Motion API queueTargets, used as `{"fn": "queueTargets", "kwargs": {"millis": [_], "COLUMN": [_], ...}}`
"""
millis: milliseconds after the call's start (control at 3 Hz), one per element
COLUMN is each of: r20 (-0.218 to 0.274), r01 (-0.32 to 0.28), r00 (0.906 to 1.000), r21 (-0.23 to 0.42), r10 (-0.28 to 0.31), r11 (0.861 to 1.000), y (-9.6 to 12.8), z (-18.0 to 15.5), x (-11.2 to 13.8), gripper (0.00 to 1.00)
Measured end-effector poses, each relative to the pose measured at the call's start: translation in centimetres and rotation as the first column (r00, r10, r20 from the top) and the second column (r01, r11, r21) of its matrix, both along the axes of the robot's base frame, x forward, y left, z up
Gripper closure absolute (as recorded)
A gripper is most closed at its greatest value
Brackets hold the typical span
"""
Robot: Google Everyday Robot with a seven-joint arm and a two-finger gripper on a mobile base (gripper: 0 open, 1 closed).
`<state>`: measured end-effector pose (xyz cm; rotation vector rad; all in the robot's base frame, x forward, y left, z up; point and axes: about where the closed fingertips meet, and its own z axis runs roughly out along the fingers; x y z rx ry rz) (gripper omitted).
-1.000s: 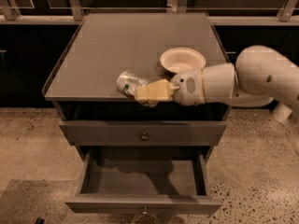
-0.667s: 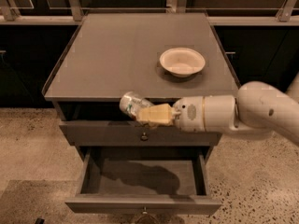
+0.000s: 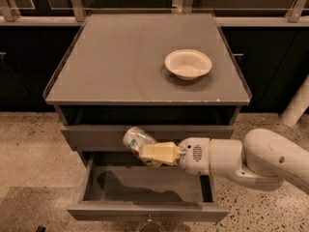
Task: Place 7up can into middle drawer
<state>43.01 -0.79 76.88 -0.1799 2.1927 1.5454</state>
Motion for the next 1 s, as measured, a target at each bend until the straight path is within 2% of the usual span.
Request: {"fn": "queueTargets", "kwargs": {"millis": [333, 667, 1000], "r20": [-0.015, -0.023, -0.106], "r01": [0.003, 0.012, 0.054], "r00": [0.9999, 0.9997, 0.9927], "r21": [0.002, -0.021, -0.022], "r10": [-0.003, -0.012, -0.056], "r11": [1.000, 1.000, 0.998], "y": [0.1, 0.1, -0.9], "z": [-0.6, -1.1, -6.8], "x": [-0.5, 0.2, 1.5], "gripper": [1.00, 1.00, 1.00]}}
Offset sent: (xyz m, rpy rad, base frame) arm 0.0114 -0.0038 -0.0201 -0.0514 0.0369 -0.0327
